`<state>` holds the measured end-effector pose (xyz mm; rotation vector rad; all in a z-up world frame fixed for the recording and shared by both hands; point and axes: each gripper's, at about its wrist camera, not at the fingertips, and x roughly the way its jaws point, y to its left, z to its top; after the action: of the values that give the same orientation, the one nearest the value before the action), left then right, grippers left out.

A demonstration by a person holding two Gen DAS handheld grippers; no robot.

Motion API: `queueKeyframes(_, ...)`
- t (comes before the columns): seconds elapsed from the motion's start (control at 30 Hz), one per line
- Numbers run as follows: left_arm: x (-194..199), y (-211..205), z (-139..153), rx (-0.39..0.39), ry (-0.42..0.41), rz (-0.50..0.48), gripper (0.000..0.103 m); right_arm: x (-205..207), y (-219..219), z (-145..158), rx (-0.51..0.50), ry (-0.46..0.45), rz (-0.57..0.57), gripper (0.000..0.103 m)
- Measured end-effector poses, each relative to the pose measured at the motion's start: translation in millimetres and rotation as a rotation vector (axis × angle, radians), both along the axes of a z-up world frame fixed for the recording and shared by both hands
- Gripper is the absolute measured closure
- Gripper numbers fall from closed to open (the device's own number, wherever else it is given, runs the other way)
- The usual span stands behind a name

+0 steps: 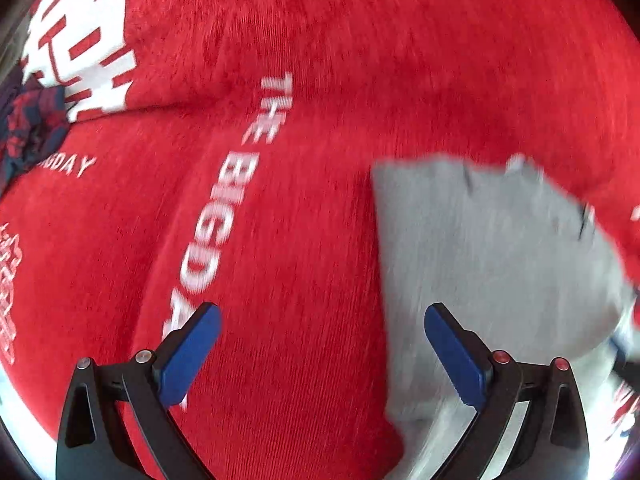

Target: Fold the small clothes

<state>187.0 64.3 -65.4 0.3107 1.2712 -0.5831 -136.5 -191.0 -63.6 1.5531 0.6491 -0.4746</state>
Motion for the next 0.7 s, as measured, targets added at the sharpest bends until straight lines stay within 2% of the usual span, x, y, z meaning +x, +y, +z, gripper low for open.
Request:
queueKeyframes(0.13,31.4,-32.1,-12.3,-0.005,0.079,-0.036,0.001,58.9,65.1,-10.6,0.142,-0.118,0.185,0.034)
queueKeyframes(0.2,35.3,-46.8,-21.2,0.039,0.08,-0.077,0.002,98.3,99.9,-27.1,0.209,-0.12,0.243,0.034)
queueKeyframes(0.3,33.0,-53.6,-27.5,0.084,0.071,-0.116,0.037,131.9,128.9,-48.8,0.245,-0.1,0.216,0.034)
queueKeyframes(0.33,32.8,-52.4,-26.7,0.056,0.087,-0.118,0.046,136.1,132.2,-51.7,0.244,-0.094,0.197,0.036)
queueKeyframes(0.37,32.5,-51.6,-24.7,0.043,0.089,-0.12,0.052,142.0,133.9,-54.1,0.237,-0.099,0.174,0.055)
queueKeyframes(0.4,31.0,-52.6,-22.3,0.041,0.082,-0.139,0.059,147.8,135.8,-55.0,0.241,-0.099,0.175,0.093)
queueKeyframes(0.43,29.8,-53.7,-20.4,0.048,0.063,-0.158,0.06,153.5,137.5,-55.6,0.25,-0.105,0.174,0.097)
queueKeyframes(0.5,26.7,-56.8,-19.0,0.086,-0.002,-0.197,0.06,163.4,139.4,-48.4,0.229,-0.127,0.194,0.097)
queueKeyframes(0.53,27.6,-57.1,-19.8,0.09,-0.006,-0.2,0.06,168.2,140.4,-46.0,0.215,-0.119,0.221,0.097)
queueKeyframes(0.6,29.4,-56.5,-18.1,0.087,0.003,-0.174,0.06,170.6,145.4,-55.7,0.254,-0.089,0.268,0.096)
queueKeyframes(0.67,28.0,-55.3,-13.3,0.099,-0.014,-0.16,0.06,168.9,146.5,-57.7,0.268,-0.022,0.32,0.093)
queueKeyframes(0.7,25.1,-53.8,-8.5,0.109,-0.037,-0.156,0.06,163.6,142.7,-50.7,0.237,-0.003,0.345,0.085)
